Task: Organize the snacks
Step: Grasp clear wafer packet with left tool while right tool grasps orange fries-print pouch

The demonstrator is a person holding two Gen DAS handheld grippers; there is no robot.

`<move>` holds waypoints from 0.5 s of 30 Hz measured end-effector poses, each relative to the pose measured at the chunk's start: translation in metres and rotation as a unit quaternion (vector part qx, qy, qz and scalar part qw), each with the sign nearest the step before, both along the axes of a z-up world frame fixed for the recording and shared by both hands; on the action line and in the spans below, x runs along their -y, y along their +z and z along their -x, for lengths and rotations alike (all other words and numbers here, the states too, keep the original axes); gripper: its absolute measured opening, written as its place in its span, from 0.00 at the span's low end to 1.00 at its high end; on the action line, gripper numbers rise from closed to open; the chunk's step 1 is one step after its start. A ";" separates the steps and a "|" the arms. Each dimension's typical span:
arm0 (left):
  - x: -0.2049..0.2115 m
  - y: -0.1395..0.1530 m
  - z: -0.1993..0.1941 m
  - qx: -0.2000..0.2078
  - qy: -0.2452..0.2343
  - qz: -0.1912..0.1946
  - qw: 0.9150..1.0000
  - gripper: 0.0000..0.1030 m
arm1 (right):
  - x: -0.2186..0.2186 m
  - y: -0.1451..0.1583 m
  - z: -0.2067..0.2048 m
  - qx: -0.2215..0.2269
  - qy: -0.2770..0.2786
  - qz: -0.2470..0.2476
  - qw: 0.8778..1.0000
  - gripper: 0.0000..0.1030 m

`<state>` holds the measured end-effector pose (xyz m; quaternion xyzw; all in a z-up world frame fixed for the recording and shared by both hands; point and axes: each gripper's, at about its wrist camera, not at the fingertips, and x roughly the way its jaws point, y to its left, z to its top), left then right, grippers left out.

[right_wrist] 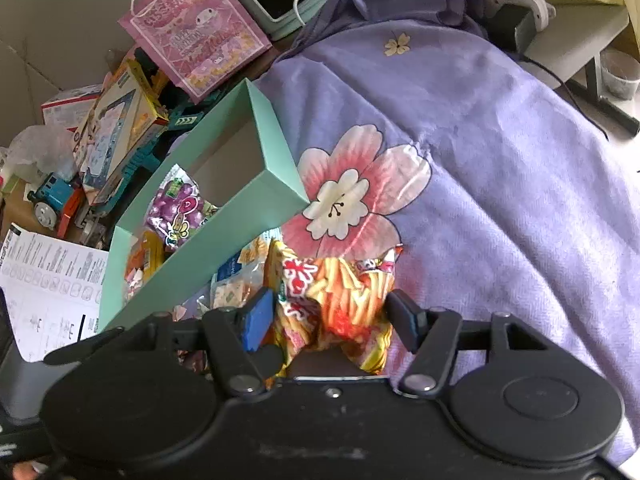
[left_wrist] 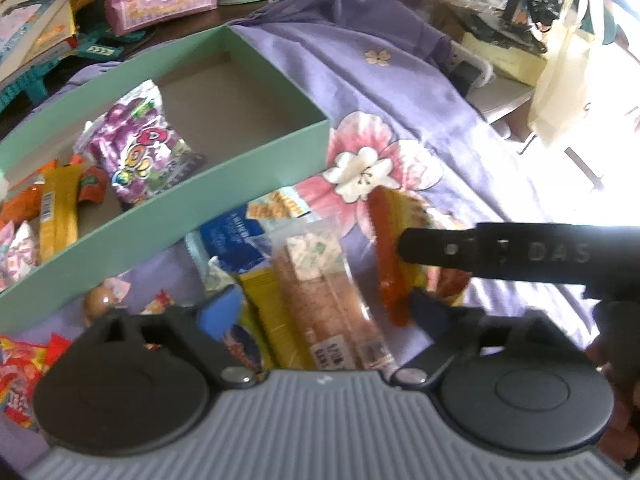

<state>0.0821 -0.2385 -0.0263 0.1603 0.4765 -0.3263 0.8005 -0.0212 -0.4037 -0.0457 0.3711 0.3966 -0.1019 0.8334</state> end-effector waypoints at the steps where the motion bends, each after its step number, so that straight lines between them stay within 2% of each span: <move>1: 0.000 0.000 -0.001 -0.006 -0.004 0.004 1.000 0.64 | -0.001 -0.001 -0.002 0.000 0.000 0.000 1.000 0.62; 2: 0.000 0.000 -0.001 -0.011 -0.006 0.005 1.000 0.52 | -0.002 -0.001 -0.001 0.000 0.000 0.002 1.000 0.62; 3: 0.000 0.000 -0.001 -0.010 -0.006 0.001 1.000 0.50 | -0.004 -0.001 -0.002 0.001 0.000 0.007 1.000 0.62; 5: -0.001 0.000 -0.001 -0.001 -0.008 -0.003 1.000 0.42 | -0.010 0.002 -0.003 0.002 0.003 0.020 1.000 0.55; 8: -0.006 0.003 -0.001 -0.002 -0.006 0.003 1.000 0.37 | -0.013 0.006 -0.001 0.001 0.005 0.019 1.000 0.49; 15: -0.025 0.019 0.006 0.008 -0.006 0.027 1.000 0.34 | -0.023 0.025 0.008 0.012 0.008 0.017 1.000 0.47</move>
